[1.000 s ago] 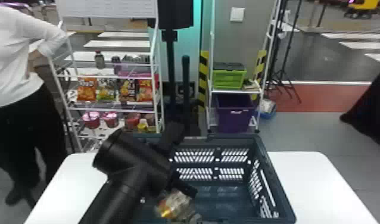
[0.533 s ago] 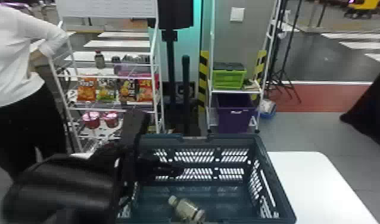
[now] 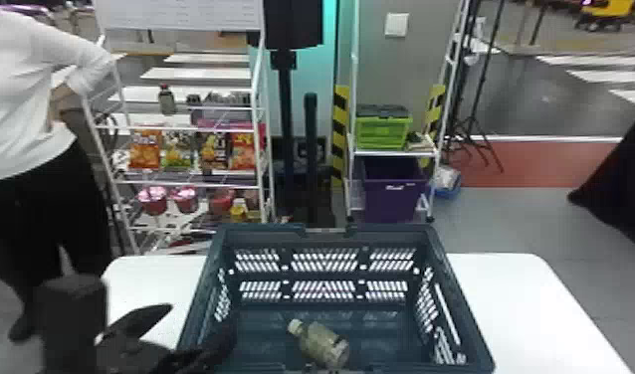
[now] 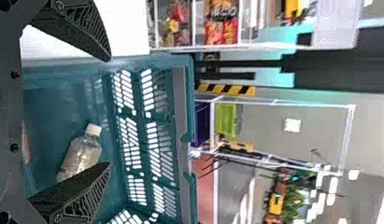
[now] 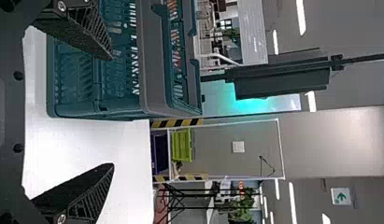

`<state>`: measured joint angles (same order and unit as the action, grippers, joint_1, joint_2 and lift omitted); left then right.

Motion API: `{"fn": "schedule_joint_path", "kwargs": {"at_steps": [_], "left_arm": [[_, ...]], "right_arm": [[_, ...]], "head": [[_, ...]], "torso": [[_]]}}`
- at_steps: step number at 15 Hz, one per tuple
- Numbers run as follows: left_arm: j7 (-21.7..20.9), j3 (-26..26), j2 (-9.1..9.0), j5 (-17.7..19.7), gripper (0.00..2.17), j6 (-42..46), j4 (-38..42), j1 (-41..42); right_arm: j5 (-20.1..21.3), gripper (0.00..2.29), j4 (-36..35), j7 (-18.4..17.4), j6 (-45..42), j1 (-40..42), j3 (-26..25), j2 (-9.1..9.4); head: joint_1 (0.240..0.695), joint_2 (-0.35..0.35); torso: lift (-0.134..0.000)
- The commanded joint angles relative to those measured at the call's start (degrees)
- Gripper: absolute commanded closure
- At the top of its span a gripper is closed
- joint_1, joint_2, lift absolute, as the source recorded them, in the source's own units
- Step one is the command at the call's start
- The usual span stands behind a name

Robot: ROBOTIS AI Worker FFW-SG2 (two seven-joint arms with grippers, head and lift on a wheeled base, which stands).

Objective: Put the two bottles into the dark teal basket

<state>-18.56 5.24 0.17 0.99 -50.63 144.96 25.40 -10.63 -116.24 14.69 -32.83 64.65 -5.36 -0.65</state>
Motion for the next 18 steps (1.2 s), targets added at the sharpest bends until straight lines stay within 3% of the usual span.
{"fn": "schedule_joint_path", "kwargs": {"at_steps": [1,4,6,8,12,18], "left_arm": [[0.5,2.6,-0.32,3.0,0.10,18.3,0.1,10.4],[2.3,2.3,-0.32,3.4,0.12,52.6,-5.7,23.4],[3.9,1.0,-0.32,3.3,0.12,68.3,-12.0,28.9],[5.2,0.2,-0.32,3.0,0.12,76.5,-19.0,30.8],[8.2,-1.8,-0.32,0.1,0.12,81.1,-30.4,31.0],[12.1,-3.3,-0.32,-0.7,0.12,85.7,-31.8,31.7]], "right_arm": [[-0.4,0.08,-0.7,0.6,0.8,0.0,-0.8,-0.23],[-1.1,0.08,-0.6,1.5,-0.1,0.0,-1.1,-0.23],[-1.5,0.08,-0.7,2.5,-0.4,0.0,-1.3,-0.14],[-1.4,0.08,-1.2,3.0,0.4,0.0,-1.7,-0.32],[-1.4,0.08,-2.4,3.9,1.9,0.0,-2.3,-0.41],[-1.3,0.07,-6.1,4.5,7.8,0.0,-2.5,-0.76]], "head": [[0.499,0.000],[0.499,0.000],[0.499,0.000],[0.499,0.000],[0.499,0.000],[0.499,0.000]], "torso": [[0.000],[0.000],[0.000],[0.000],[0.000],[0.000]]}}
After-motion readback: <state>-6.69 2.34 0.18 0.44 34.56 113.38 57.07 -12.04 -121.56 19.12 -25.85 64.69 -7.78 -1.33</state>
